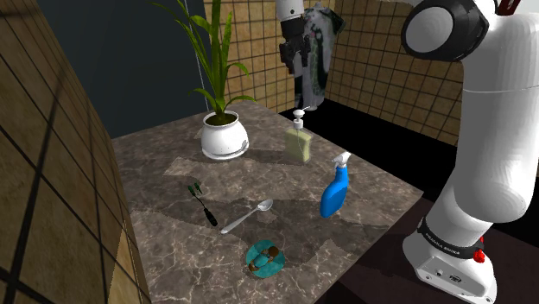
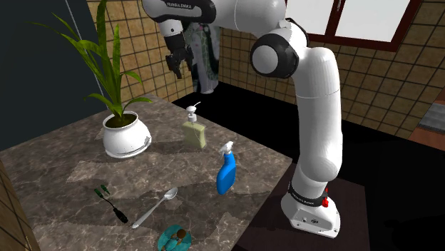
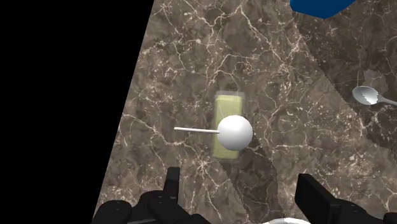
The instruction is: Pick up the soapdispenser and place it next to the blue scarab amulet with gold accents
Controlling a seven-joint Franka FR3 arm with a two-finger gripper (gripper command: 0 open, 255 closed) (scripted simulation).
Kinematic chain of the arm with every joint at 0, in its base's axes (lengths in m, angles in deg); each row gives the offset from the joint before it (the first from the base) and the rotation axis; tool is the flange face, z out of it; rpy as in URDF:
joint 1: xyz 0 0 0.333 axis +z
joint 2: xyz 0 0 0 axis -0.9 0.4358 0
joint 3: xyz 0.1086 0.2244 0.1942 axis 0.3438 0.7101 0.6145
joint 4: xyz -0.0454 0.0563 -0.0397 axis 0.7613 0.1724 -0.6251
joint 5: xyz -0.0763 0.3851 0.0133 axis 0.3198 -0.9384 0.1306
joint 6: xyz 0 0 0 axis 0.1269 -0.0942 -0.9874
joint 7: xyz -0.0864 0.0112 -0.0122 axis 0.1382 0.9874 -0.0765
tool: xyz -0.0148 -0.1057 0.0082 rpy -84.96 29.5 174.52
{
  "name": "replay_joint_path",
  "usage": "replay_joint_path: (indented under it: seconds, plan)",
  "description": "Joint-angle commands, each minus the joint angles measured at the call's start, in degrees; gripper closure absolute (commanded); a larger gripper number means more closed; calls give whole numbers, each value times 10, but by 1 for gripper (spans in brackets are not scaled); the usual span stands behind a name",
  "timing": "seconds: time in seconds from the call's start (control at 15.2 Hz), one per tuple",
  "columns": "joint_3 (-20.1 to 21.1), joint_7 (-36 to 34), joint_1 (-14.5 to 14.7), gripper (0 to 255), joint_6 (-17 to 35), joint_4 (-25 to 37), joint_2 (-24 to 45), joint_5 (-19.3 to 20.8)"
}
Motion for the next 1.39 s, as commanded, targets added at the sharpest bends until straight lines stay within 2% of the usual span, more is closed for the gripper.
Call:
replay_joint_path:
  seconds: [0.0, 0.26, 0.59, 0.99, 1.32]
  plan:
    - [1, -11, 2, 0, 40, -48, -6, -2]
    - [2, -30, 5, 0, 114, -130, -10, -6]
    - [3, -50, 7, 0, 197, -204, 5, -14]
    - [6, -71, 8, 0, 287, -259, 45, -25]
    - [6, -72, 7, 0, 323, -289, 52, -26]
